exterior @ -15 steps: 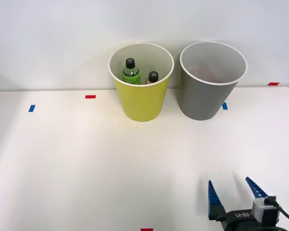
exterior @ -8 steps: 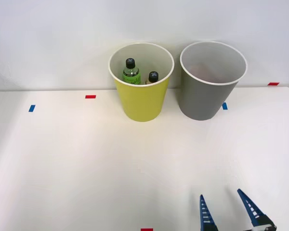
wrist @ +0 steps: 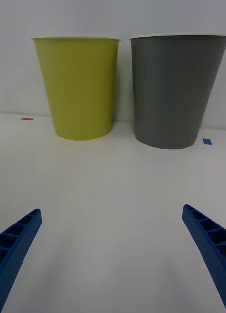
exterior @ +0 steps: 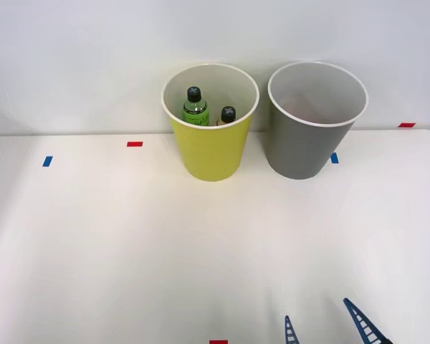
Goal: Put cans in the gray bin, plastic bottles in the light green bin
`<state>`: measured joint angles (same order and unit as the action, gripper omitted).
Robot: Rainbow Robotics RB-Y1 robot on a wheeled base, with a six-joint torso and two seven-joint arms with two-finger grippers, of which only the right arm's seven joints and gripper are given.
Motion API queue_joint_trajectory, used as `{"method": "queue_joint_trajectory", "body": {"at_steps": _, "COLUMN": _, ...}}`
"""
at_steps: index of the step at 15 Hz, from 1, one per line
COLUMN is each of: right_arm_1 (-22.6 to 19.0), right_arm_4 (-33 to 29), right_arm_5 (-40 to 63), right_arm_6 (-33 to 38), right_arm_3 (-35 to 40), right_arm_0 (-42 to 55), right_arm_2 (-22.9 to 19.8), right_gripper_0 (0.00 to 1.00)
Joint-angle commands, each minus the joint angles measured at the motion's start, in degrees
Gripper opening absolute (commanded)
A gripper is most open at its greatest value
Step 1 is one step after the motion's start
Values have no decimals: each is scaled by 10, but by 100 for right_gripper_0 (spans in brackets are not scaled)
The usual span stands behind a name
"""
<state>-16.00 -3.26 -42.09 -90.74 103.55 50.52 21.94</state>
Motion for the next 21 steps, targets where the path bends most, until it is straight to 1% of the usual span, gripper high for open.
{"method": "queue_joint_trajectory", "body": {"at_steps": 1, "right_arm_1": -4, "right_arm_4": 55, "right_arm_5": -11, "right_arm_6": -57, "right_arm_3": 0, "right_arm_0": 13, "right_arm_2": 28, "right_gripper_0": 100}}
{"method": "queue_joint_trajectory", "body": {"at_steps": 4, "right_arm_1": 3, "right_arm_4": 114, "right_arm_5": -26, "right_arm_6": -99, "right_arm_3": 0, "right_arm_0": 20, "right_arm_2": 48, "right_gripper_0": 100}}
{"method": "queue_joint_trajectory", "body": {"at_steps": 8, "right_arm_1": 7, "right_arm_4": 176, "right_arm_5": -28, "right_arm_6": -161, "right_arm_3": 0, "right_arm_0": 24, "right_arm_2": 50, "right_gripper_0": 100}}
{"method": "queue_joint_trajectory", "body": {"at_steps": 21, "right_arm_1": 4, "right_arm_4": 180, "right_arm_5": -28, "right_arm_6": -162, "right_arm_3": 1, "right_arm_0": 31, "right_arm_2": 49, "right_gripper_0": 100}}
